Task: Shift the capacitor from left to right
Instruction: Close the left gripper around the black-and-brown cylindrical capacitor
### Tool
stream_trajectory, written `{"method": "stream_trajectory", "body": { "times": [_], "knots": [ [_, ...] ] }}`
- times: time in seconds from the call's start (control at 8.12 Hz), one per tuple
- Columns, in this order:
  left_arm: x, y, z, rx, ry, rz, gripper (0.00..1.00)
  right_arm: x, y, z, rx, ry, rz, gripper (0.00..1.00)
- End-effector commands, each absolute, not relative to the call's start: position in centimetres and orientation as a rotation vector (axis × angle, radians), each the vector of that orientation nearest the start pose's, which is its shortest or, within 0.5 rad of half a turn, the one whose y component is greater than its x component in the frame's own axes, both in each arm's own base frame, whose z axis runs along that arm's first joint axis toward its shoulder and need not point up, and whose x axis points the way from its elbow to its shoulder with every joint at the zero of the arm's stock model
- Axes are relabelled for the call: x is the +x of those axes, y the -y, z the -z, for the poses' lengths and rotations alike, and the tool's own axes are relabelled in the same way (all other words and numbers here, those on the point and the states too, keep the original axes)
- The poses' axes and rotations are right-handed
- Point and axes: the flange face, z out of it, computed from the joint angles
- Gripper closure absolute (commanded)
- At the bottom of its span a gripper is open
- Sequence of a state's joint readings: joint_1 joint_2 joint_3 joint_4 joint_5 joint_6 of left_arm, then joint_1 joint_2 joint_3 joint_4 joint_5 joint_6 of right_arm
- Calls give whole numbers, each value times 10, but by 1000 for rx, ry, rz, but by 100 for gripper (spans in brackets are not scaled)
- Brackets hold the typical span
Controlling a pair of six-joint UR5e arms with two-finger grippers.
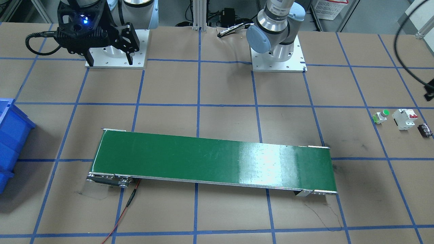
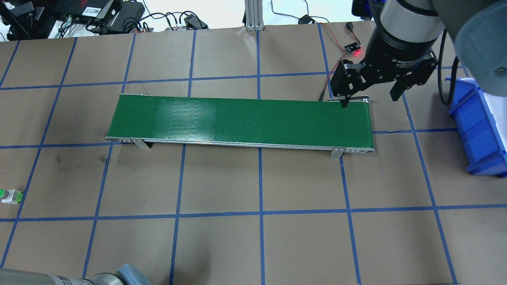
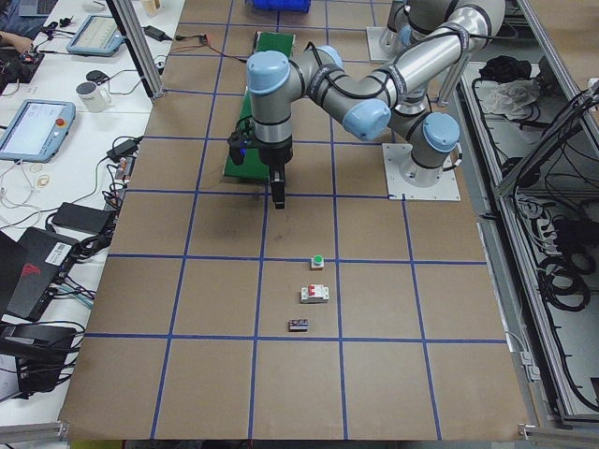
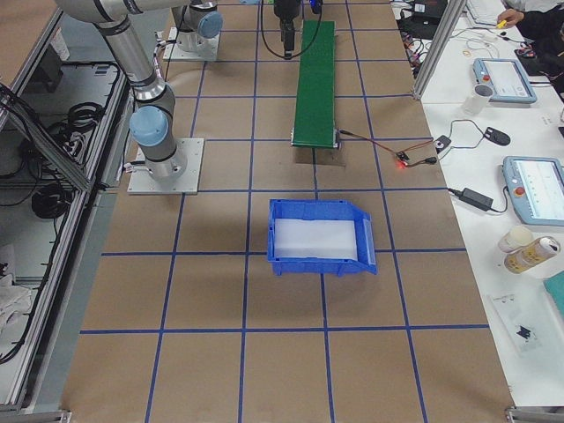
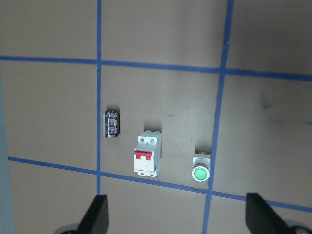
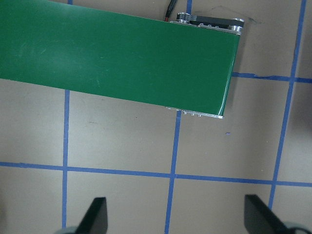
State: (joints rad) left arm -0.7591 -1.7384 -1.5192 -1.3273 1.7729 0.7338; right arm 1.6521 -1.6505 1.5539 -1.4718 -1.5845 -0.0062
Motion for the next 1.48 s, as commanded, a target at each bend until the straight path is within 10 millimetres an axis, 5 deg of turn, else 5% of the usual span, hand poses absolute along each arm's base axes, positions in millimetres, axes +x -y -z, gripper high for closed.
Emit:
{"method": "stream_trajectory", "body": {
  "times": [0.0,0.37,0.49,1.35],
  "knots": [
    [451,439,-396,-86,-2953,-31,0,169,444,-524,-138,-3152,-4,0],
    [509,433,-299,-10,-3060,-24,0,169,444,-524,-138,-3153,-6,0],
    [520,438,-282,1,-3055,41,0,169,443,-524,-140,-3152,-6,0],
    [541,450,-218,29,-3138,68,0,169,444,-524,-140,-3152,-2,0]
  ]
}}
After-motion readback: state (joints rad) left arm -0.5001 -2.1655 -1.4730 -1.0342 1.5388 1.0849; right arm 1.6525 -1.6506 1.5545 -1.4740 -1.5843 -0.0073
